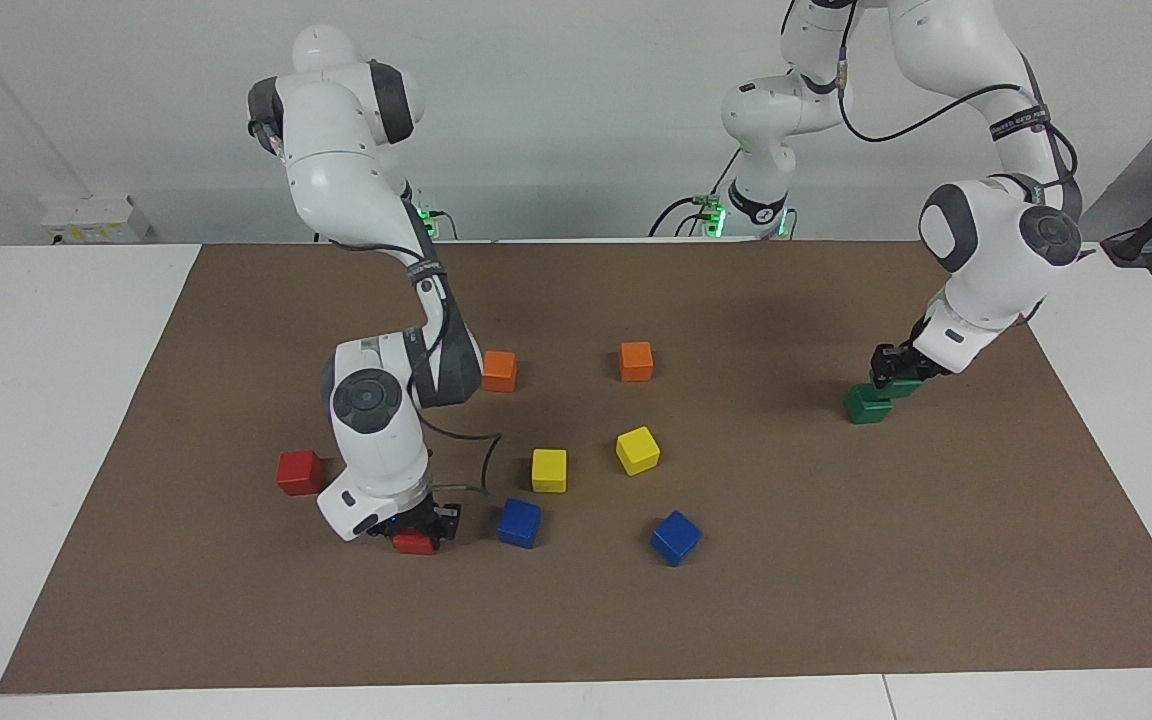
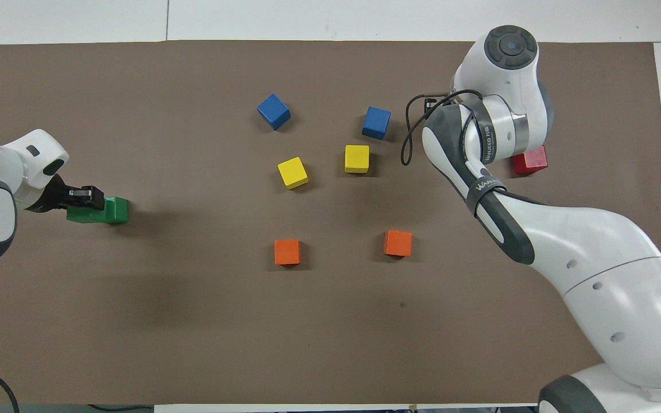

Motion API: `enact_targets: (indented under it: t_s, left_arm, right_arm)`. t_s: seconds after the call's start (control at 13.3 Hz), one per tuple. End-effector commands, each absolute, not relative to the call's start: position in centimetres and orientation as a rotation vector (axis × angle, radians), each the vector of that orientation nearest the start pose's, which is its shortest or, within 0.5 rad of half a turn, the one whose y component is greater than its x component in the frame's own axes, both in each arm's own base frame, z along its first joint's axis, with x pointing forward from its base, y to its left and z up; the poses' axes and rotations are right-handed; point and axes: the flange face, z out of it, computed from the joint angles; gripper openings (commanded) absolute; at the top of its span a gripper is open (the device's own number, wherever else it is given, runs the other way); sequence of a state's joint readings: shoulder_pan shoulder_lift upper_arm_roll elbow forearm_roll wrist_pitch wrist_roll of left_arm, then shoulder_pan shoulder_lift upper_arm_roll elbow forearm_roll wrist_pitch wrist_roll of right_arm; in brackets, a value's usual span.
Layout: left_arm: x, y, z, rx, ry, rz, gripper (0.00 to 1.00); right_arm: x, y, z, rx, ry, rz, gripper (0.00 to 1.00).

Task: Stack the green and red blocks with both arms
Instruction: 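Open the left gripper on the stack while the right gripper lowers red onto red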

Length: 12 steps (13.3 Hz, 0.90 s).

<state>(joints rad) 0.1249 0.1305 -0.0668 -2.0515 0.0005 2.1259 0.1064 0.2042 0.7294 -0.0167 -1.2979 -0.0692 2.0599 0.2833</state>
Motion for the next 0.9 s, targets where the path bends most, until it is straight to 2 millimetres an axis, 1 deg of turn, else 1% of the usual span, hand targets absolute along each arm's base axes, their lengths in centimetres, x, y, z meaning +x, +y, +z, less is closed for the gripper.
enact_targets:
  t_s: [0.0, 0.08, 0.15, 0.3, 0.38, 0.45, 0.53, 0.6, 0.68, 0.75, 0.83]
  left_arm:
    - [55.4, 3.0, 37.9, -3.161, 0.054, 0.041, 0.0]
    - [55.4, 2.9, 37.9, -3.161, 0.052, 0.041, 0.0]
    - [55.4, 2.8, 37.9, -3.161, 0.027, 0.034, 0.0]
    - [55.6, 2.8, 37.9, -3.161, 0.017, 0.015, 0.0]
    - [55.7, 2.8, 37.9, -3.16, 0.017, 0.005, 0.0]
    - [55.8, 2.7, 37.8, -3.16, 0.015, -0.002, 0.0]
    - [55.9, 2.1, 37.6, -3.16, 0.0, -0.011, 0.0]
    - [55.8, 1.4, 37.3, -3.16, -0.015, -0.013, 0.0]
    - [55.9, 1.1, 37.3, -3.16, -0.022, -0.027, 0.0]
    - [55.9, 1.0, 37.3, -3.16, -0.02, -0.03, 0.0]
    - [55.9, 1.2, 37.2, -3.16, -0.013, -0.028, 0.0]
  right_arm:
    - [71.4, 10.9, 36.1, -3.218, 0.003, 0.003, 0.0]
    - [70.4, 8.9, 36.9, -3.219, -0.017, 0.02, 0.0]
    - [69.1, 6.2, 37.2, -3.217, -0.065, 0.048, 0.0]
    - [66.9, 2.5, 37.5, -3.21, -0.139, 0.03, 0.0]
    - [65.6, 0.5, 36.8, -3.203, -0.146, 0.012, 0.0]
    - [64.5, -0.6, 36.1, -3.198, -0.15, -0.028, 0.0]
    - [63.6, -1.3, 35.4, -3.197, -0.14, -0.04, 0.0]
    - [63.3, -1.7, 35.2, -3.197, -0.128, -0.04, 0.0]
    - [63.2, -1.8, 35.2, -3.197, -0.126, -0.037, 0.0]
    - [63.1, -2.5, 35.0, -3.197, -0.114, -0.037, 0.0]
    - [63.1, -2.7, 34.9, -3.197, -0.126, -0.036, 0.0]
